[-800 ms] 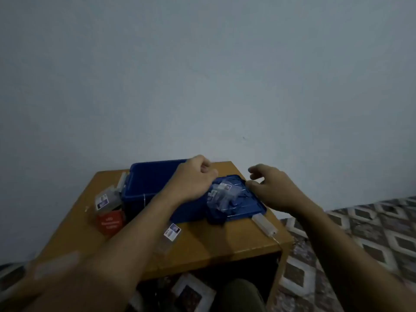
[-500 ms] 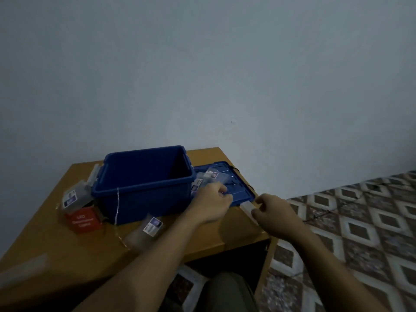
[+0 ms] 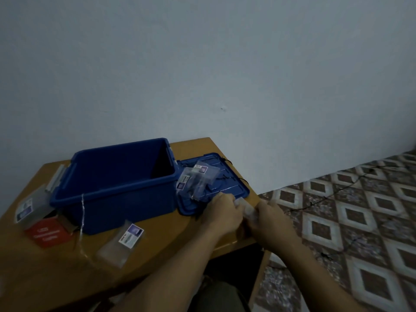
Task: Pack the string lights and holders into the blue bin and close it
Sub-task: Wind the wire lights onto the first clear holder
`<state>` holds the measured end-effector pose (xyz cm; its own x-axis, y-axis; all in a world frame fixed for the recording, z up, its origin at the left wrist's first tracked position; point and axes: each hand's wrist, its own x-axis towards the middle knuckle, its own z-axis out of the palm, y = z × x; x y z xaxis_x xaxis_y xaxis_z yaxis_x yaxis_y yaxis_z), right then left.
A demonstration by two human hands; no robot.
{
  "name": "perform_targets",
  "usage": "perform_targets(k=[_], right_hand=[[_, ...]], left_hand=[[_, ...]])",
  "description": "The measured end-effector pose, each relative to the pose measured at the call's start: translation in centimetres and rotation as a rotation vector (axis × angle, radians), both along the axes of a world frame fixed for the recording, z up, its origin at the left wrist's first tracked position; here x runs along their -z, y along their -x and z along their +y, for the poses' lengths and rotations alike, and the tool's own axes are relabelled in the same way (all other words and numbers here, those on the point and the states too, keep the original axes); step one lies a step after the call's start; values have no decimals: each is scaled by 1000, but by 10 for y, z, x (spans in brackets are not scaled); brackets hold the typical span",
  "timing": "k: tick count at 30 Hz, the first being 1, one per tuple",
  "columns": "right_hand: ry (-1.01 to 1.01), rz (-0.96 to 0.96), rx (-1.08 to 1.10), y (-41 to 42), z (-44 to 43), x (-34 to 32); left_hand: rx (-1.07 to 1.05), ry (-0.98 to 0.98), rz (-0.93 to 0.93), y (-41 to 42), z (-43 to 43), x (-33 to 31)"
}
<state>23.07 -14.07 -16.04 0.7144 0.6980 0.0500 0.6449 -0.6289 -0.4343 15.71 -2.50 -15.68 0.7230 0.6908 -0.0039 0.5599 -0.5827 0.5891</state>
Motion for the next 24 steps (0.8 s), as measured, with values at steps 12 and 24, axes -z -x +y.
perform_targets(k=[12, 24], right_hand=[[-160, 28, -73, 21, -51, -40], [-383, 83, -209, 82, -125, -115]], left_hand=[[-31, 84, -256, 47, -32, -31], [176, 218, -609, 139, -93, -109]])
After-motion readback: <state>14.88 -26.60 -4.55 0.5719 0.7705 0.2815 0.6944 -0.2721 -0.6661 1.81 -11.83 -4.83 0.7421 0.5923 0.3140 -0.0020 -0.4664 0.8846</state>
